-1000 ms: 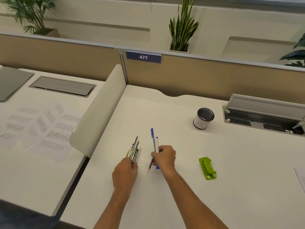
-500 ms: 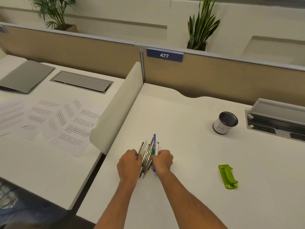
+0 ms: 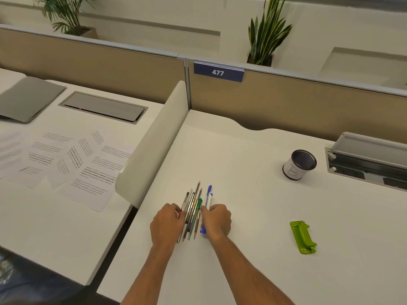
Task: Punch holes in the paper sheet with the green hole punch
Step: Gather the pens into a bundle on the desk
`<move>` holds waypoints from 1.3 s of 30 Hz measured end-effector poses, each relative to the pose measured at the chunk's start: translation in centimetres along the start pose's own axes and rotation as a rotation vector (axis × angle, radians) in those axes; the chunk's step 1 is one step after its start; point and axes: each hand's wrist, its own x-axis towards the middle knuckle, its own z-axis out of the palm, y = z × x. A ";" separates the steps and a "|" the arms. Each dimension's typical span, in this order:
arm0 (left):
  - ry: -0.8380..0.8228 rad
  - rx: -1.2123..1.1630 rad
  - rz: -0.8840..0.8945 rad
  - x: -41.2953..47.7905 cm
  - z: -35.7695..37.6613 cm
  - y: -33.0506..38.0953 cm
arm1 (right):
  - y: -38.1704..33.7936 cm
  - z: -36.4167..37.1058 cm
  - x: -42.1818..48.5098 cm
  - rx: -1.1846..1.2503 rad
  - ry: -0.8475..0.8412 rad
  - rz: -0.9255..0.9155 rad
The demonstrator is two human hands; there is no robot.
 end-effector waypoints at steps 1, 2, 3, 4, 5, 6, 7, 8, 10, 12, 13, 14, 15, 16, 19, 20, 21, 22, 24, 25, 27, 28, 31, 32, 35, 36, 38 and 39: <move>0.000 -0.019 -0.003 0.0 0.1 -0.1 | 0.0 0.0 0.0 -0.021 -0.002 -0.011; 0.001 -0.039 -0.004 -0.1 0.1 -0.3 | 0.0 0.0 0.0 -0.041 -0.004 -0.022; 0.004 -0.054 -0.001 -0.1 0.2 -0.4 | 0.0 0.0 0.0 -0.060 -0.005 -0.031; 0.007 -0.064 0.005 -0.1 0.3 -0.5 | 0.0 0.0 0.0 -0.076 -0.003 -0.039; 0.011 -0.067 0.014 -0.2 0.3 -0.6 | 0.0 -0.1 0.0 -0.089 0.000 -0.044; 0.017 -0.066 0.026 -0.2 0.4 -0.7 | 0.0 -0.1 0.0 -0.099 0.001 -0.047; 0.023 -0.062 0.039 -0.2 0.4 -0.7 | 0.0 -0.2 0.1 -0.108 0.000 -0.052; 0.026 -0.061 0.050 -0.2 0.4 -0.7 | 0.0 -0.3 0.2 -0.117 -0.003 -0.056; 0.022 -0.061 0.063 -0.2 0.4 -0.8 | 0.1 -0.3 0.3 -0.124 -0.012 -0.061; 0.012 -0.062 0.065 -0.1 0.4 -0.7 | 0.2 -0.4 0.4 -0.131 -0.014 -0.065; 0.004 -0.066 0.066 0.0 0.4 -0.7 | 0.2 -0.4 0.4 -0.139 -0.011 -0.069; -0.005 -0.071 0.068 0.1 0.5 -0.7 | 0.3 -0.5 0.4 -0.145 -0.006 -0.074; -0.015 -0.076 0.071 0.1 0.5 -0.6 | 0.3 -0.6 0.4 -0.150 -0.003 -0.078; -0.025 -0.081 0.074 0.2 0.6 -0.6 | 0.3 -0.6 0.4 -0.155 -0.005 -0.081; -0.034 -0.095 0.070 0.3 0.7 -0.5 | 0.6 -0.6 0.5 -0.164 -0.021 -0.090; -0.031 -0.099 0.070 0.3 0.8 -0.5 | 0.6 -0.6 0.5 -0.161 -0.024 -0.093; -0.028 -0.102 0.070 0.4 0.8 -0.5 | 0.7 -0.6 0.5 -0.156 -0.025 -0.096; -0.027 -0.103 0.069 0.4 0.9 -0.5 | 0.7 -0.7 0.5 -0.150 -0.026 -0.099; -0.028 -0.101 0.067 0.4 0.9 -0.6 | 0.7 -0.8 0.5 -0.133 -0.026 -0.097; -0.028 -0.102 0.067 0.4 1.0 -0.6 | 0.8 -0.8 0.4 -0.122 -0.026 -0.095; -0.024 -0.105 0.066 0.4 1.0 -0.7 | 0.8 -0.9 0.5 -0.107 -0.027 -0.098; -0.020 -0.109 0.064 0.4 1.0 -0.7 | 0.8 -1.0 0.5 -0.106 -0.027 -0.102; -0.011 -0.132 0.055 0.4 0.8 -0.7 | 0.8 -1.1 0.6 -0.105 -0.035 -0.113; -0.011 -0.139 0.053 0.4 0.8 -0.7 | 0.9 -1.2 0.6 -0.099 -0.042 -0.115; -0.011 -0.159 0.048 0.3 0.6 -0.7 | 0.9 -1.3 0.6 -0.064 -0.057 -0.110; -0.011 -0.164 0.047 0.3 0.6 -0.7 | 0.9 -1.4 0.6 -0.054 -0.058 -0.109; -0.011 -0.164 0.046 0.3 0.5 -0.6 | 0.9 -1.5 0.7 -0.035 -0.055 -0.108; -0.010 -0.162 0.046 0.3 0.5 -0.6 | 1.0 -1.6 0.7 -0.024 -0.053 -0.107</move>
